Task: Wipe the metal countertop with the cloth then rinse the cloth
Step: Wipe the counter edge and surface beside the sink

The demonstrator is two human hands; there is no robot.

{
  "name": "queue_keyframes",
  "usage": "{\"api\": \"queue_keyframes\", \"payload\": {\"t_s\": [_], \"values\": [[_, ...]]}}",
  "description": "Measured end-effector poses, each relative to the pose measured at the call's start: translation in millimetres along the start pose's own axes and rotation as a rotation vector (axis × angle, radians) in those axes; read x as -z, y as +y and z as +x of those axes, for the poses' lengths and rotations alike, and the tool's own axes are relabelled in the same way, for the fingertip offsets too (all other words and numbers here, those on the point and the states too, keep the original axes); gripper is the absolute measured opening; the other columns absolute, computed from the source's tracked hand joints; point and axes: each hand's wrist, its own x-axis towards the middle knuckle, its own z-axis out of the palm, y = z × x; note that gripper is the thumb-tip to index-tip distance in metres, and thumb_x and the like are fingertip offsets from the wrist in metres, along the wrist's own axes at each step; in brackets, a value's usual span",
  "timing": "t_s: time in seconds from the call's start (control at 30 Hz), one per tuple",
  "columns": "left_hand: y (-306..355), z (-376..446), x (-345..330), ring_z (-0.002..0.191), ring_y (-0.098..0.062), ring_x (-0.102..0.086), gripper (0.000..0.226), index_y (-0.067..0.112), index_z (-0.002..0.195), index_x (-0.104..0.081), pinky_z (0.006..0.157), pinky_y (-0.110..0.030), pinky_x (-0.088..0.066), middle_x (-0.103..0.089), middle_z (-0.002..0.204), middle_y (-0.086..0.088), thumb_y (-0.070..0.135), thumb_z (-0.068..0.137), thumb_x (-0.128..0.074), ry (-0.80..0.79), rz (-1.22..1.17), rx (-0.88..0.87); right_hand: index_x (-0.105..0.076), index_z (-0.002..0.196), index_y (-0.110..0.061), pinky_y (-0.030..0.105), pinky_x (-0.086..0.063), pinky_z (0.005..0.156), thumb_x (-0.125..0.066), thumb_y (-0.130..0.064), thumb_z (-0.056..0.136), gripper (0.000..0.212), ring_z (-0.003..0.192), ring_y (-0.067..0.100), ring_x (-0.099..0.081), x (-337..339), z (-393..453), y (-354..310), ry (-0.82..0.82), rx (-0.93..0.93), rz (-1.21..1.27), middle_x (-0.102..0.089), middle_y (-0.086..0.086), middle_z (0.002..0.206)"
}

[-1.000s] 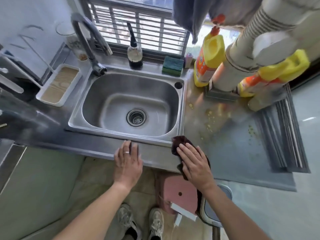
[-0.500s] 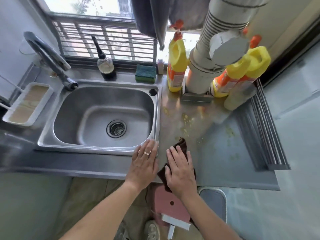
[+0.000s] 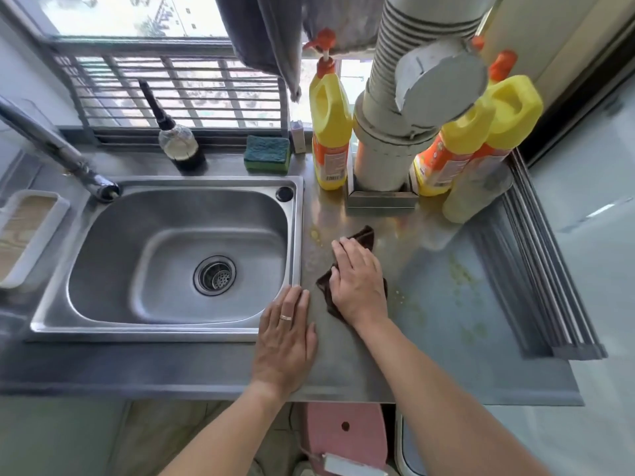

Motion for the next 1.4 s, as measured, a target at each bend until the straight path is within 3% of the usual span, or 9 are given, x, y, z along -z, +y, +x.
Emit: {"api": "queue_keyframes", "payload": {"t_s": [0.2, 0.3, 0.47, 0.6, 0.77, 0.93, 1.03, 1.2, 1.4], "values": [[-3, 0, -5, 0.145, -0.027, -0.039, 0.054, 0.011, 0.146, -0.048, 0.118, -0.045, -0.032, -0.044, 0.149, -0.007, 0.029, 0.095, -0.046, -0.004, -0.007, 0.010, -0.064, 0.123, -0.013, 0.028, -0.045, 0.102, -0.059, -0.014, 0.091, 0.033, 0.113, 0.014, -0.058, 38, -4, -3, 0.264, -0.258, 0.418, -0.064, 0.005, 0.123], [-2, 0, -5, 0.144, -0.028, -0.040, 0.055, 0.010, 0.146, -0.049, 0.119, -0.045, -0.032, -0.045, 0.149, -0.008, 0.029, 0.095, -0.047, -0.006, -0.014, 0.018, -0.071, 0.111, -0.026, 0.030, -0.040, 0.105, -0.048, -0.028, 0.098, 0.027, 0.108, 0.004, -0.061, 61, 1, -6, 0.126, -0.338, 0.619, -0.072, -0.010, 0.116], [-2, -1, -3, 0.145, -0.028, -0.039, 0.054, 0.009, 0.146, -0.049, 0.120, -0.046, -0.031, -0.045, 0.149, -0.009, 0.029, 0.096, -0.045, -0.017, -0.019, 0.011, -0.073, 0.117, -0.003, 0.031, -0.042, 0.101, -0.053, -0.011, 0.103, 0.026, 0.115, 0.032, -0.061, 67, -2, 12, 0.301, -0.576, 0.372, -0.067, 0.014, 0.117], [-2, -1, -2, 0.146, -0.028, -0.037, 0.053, 0.009, 0.146, -0.047, 0.121, -0.045, -0.029, -0.044, 0.149, -0.009, 0.029, 0.097, -0.043, -0.030, -0.024, 0.009, -0.062, 0.132, -0.011, 0.041, -0.043, 0.098, -0.058, -0.016, 0.099, 0.033, 0.118, 0.033, -0.052, 60, -7, 12, 0.479, -0.514, -0.024, -0.054, 0.014, 0.126], [-1, -1, -2, 0.145, -0.029, -0.038, 0.053, 0.008, 0.145, -0.049, 0.121, -0.043, -0.029, -0.045, 0.148, -0.010, 0.026, 0.094, -0.049, -0.005, -0.032, 0.004, -0.044, 0.152, -0.036, 0.050, -0.004, 0.127, -0.048, -0.055, 0.098, 0.058, 0.157, 0.027, -0.015, 29, -22, 2, -0.110, -0.209, -0.039, -0.025, 0.003, 0.168], [0, -1, 3, 0.142, -0.031, -0.044, 0.053, 0.006, 0.142, -0.053, 0.116, -0.047, -0.036, -0.049, 0.146, -0.011, 0.026, 0.094, -0.047, -0.018, -0.022, -0.002, -0.057, 0.145, -0.019, 0.027, -0.023, 0.125, -0.056, -0.012, 0.099, 0.046, 0.148, 0.023, -0.040, 28, -27, -3, -0.039, -0.170, 0.208, -0.049, 0.003, 0.155], [2, 3, 6, 0.131, -0.033, -0.055, 0.048, 0.005, 0.131, -0.062, 0.110, -0.047, -0.039, -0.058, 0.136, -0.012, 0.027, 0.091, -0.045, 0.013, -0.017, -0.001, -0.059, 0.137, -0.026, 0.002, -0.034, 0.103, -0.054, -0.021, 0.101, 0.037, 0.121, -0.006, -0.058, 51, -21, -14, 0.130, -0.259, 0.527, -0.065, -0.011, 0.132], [13, 35, 14, 0.123, -0.033, -0.055, 0.047, 0.007, 0.128, -0.060, 0.104, -0.044, -0.043, -0.056, 0.128, -0.011, 0.028, 0.089, -0.046, -0.016, -0.029, 0.113, -0.040, 0.155, -0.020, 0.049, -0.030, 0.123, -0.053, -0.025, 0.102, 0.055, 0.155, 0.027, -0.026, 53, -11, -7, 0.113, -0.315, 0.077, -0.032, 0.007, 0.165], [10, 57, 8, 0.153, -0.029, -0.028, 0.064, 0.003, 0.150, -0.044, 0.119, -0.048, -0.030, -0.038, 0.160, -0.014, 0.031, 0.094, -0.034, -0.125, 0.042, 0.068, -0.023, 0.162, -0.029, 0.051, -0.014, 0.127, -0.039, -0.046, 0.103, 0.063, 0.159, 0.019, -0.004, 18, -34, -2, -0.183, -0.043, 0.007, -0.010, -0.002, 0.172]]}}
